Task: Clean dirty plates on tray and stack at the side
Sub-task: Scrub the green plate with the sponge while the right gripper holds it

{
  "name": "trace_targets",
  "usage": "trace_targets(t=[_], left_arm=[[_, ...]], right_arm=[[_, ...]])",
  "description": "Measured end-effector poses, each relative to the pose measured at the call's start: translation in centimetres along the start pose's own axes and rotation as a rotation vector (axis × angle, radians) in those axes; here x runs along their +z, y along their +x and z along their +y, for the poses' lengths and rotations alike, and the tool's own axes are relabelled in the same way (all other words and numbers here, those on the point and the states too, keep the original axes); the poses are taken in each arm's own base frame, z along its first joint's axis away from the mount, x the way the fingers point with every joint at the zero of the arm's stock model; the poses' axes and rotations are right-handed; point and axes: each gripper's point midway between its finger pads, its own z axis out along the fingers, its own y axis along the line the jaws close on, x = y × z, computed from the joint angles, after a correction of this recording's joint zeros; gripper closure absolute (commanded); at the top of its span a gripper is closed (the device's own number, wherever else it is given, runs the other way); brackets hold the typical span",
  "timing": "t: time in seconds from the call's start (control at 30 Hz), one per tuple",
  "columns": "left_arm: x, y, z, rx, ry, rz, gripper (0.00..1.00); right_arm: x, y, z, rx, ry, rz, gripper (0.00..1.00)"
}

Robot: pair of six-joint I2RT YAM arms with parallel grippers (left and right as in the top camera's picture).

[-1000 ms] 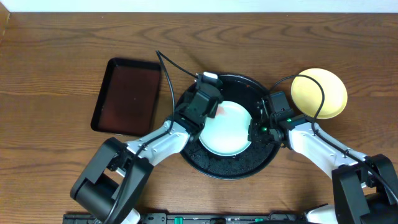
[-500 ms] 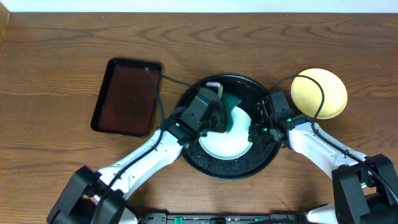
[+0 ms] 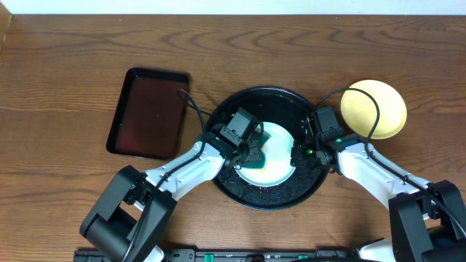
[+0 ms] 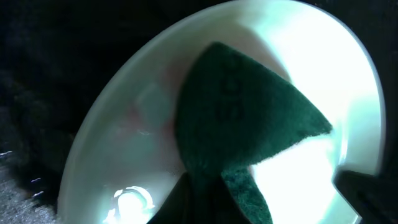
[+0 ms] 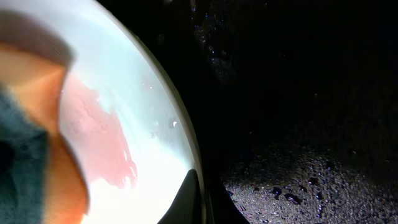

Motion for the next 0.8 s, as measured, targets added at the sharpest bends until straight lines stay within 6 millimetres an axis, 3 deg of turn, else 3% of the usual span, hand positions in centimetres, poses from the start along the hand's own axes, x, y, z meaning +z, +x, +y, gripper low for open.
trace_targets(t=[0.23, 0.43, 0.6, 0.8], left_arm=[[-0.8, -1.5, 2.9, -0.024, -0.14, -0.072, 0.93], [-1.0, -2.2, 3.4, -0.019, -0.176, -0.115, 0.93], [-0.9, -2.9, 2.1, -0.017, -0.117, -0.145, 0.93], [-0.5, -2.6, -1.4, -0.009, 0.029, -0.135, 0.92]], right_arm=[[0.0, 0.0, 0.1, 0.0, -0.005, 0.003, 0.98], [0.0, 0.2, 0.3, 0.001, -0.016, 0.011, 0.99], [0.0, 0.3, 0.3, 0.002, -0.018, 0.013, 0.98], [0.0, 0.1, 0.0, 0.005, -0.004, 0.006, 0.99]])
